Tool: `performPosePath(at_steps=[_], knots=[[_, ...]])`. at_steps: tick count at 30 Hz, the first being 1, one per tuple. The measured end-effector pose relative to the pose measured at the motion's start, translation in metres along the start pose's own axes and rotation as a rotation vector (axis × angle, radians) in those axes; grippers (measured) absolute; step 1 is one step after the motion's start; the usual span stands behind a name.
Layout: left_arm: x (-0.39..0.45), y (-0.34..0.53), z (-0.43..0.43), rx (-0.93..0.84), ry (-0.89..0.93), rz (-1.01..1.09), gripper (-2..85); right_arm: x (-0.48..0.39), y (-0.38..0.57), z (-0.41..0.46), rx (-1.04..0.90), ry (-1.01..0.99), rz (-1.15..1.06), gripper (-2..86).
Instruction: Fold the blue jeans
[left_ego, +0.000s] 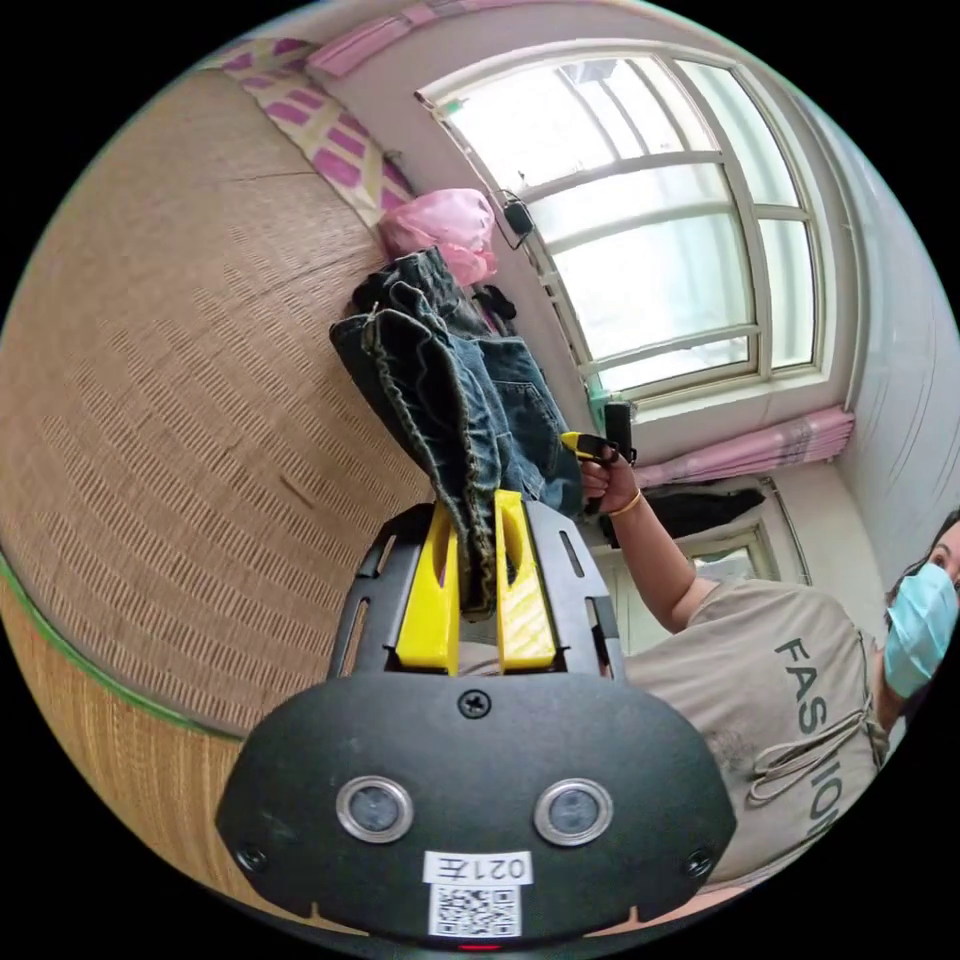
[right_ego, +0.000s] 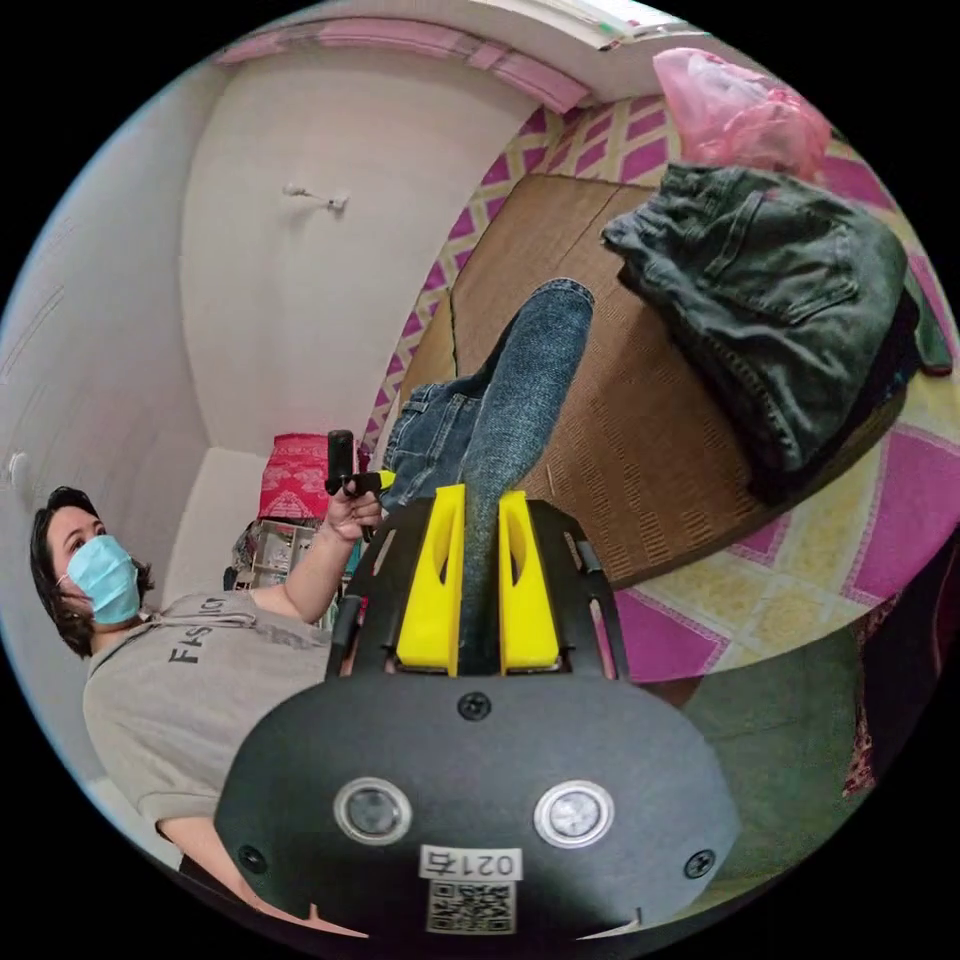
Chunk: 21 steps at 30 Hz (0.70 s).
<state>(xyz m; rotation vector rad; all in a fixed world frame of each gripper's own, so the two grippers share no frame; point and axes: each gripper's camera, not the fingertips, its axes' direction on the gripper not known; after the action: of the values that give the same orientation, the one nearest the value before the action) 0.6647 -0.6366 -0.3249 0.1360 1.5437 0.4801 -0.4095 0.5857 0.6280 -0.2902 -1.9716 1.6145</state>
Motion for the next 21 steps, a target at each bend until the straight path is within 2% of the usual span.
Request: performPosePath(at_steps=[6,9,11,14,16,18,19,21], knots=[[0.101,-0.234,0.054,-0.129,-0.112,0.221,4.8,0.033,-0.024,-0.122,0.252,-0.015,-0.039,5.9],[0.122,-0.326,0.089,-0.204,-0.218,0.258,5.3,0.061,-0.020,-0.137,0.366,-0.033,0.041,6.0],[0.107,-0.378,0.123,-0.233,-0.309,0.215,6.2,0.081,-0.013,-0.129,0.455,-0.032,0.102,6.1],[0.050,-0.399,0.154,-0.209,-0.411,0.042,7.3,0.125,0.000,-0.094,0.529,0.017,0.261,6.5],[0.012,-0.381,0.153,-0.141,-0.408,-0.070,6.6,0.149,0.017,-0.077,0.533,-0.006,0.380,6.6],[-0.013,-0.347,0.137,-0.040,-0.299,-0.093,5.4,0.146,0.043,-0.087,0.611,-0.124,0.375,5.7],[-0.026,-0.320,0.126,-0.001,-0.206,-0.094,4.4,0.137,0.048,-0.093,0.620,-0.096,0.357,5.4],[-0.031,-0.275,0.110,0.044,-0.162,-0.046,0.4,0.086,0.057,-0.118,0.632,0.075,0.271,2.7]])
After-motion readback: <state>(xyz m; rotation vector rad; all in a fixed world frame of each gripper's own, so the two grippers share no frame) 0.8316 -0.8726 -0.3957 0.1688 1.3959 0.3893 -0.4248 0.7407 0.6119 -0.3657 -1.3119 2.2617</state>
